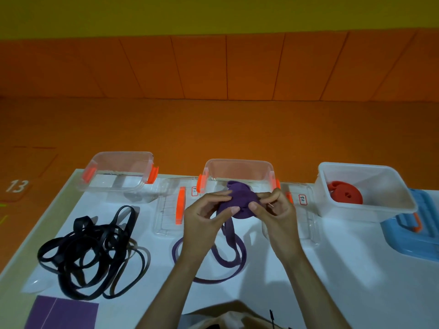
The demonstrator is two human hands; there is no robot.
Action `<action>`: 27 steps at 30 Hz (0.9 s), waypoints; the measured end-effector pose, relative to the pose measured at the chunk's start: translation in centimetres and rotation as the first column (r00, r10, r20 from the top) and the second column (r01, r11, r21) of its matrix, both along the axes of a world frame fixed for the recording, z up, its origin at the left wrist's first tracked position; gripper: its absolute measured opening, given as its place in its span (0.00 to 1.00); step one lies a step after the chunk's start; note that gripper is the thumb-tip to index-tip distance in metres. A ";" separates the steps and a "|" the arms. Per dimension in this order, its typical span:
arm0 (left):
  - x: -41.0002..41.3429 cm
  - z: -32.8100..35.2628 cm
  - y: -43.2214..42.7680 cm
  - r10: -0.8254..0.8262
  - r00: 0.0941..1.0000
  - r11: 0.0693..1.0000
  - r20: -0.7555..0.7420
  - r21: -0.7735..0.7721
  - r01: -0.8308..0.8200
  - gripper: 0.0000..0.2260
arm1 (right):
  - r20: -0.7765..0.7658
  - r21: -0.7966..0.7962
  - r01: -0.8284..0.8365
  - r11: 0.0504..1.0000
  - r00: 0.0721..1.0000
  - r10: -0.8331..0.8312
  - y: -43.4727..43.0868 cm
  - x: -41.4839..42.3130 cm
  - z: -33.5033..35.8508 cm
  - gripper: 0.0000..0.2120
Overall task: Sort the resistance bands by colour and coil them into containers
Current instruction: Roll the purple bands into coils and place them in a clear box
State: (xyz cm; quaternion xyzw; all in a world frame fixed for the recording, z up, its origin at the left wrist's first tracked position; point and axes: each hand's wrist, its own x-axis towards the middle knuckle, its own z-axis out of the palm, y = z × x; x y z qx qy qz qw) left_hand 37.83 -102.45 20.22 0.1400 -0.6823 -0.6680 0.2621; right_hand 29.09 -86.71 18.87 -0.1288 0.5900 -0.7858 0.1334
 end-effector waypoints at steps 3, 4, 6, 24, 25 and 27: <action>-0.1 -0.2 -0.2 0.008 1.000 1.000 -0.004 -0.016 -0.008 0.11 | -0.047 0.066 -0.088 0.994 0.995 0.091 0.2 0.1 0.5 0.15; -0.1 -0.3 -0.3 -0.002 1.000 1.000 0.004 -0.031 0.002 0.11 | -0.068 0.098 -0.111 0.989 0.991 0.118 0.3 0.0 0.7 0.15; 0.0 -0.5 -0.2 -0.024 1.000 0.999 0.007 -0.046 0.024 0.10 | -0.096 0.128 -0.113 0.985 0.987 0.126 0.2 -0.2 1.0 0.12; -0.7 0.9 -1.4 -0.132 0.991 0.987 0.024 -0.092 0.134 0.12 | -0.108 0.013 -0.017 1.000 0.994 0.018 0.4 0.1 0.7 0.12; -0.7 1.1 -1.8 -0.158 0.987 0.983 0.040 -0.091 0.161 0.12 | -0.109 0.013 -0.029 0.999 0.994 0.030 0.4 0.2 0.5 0.11; -0.7 1.2 -2.2 -0.184 0.981 0.973 0.057 -0.131 0.190 0.12 | -0.097 0.011 -0.051 0.999 0.994 0.052 0.3 0.4 0.4 0.11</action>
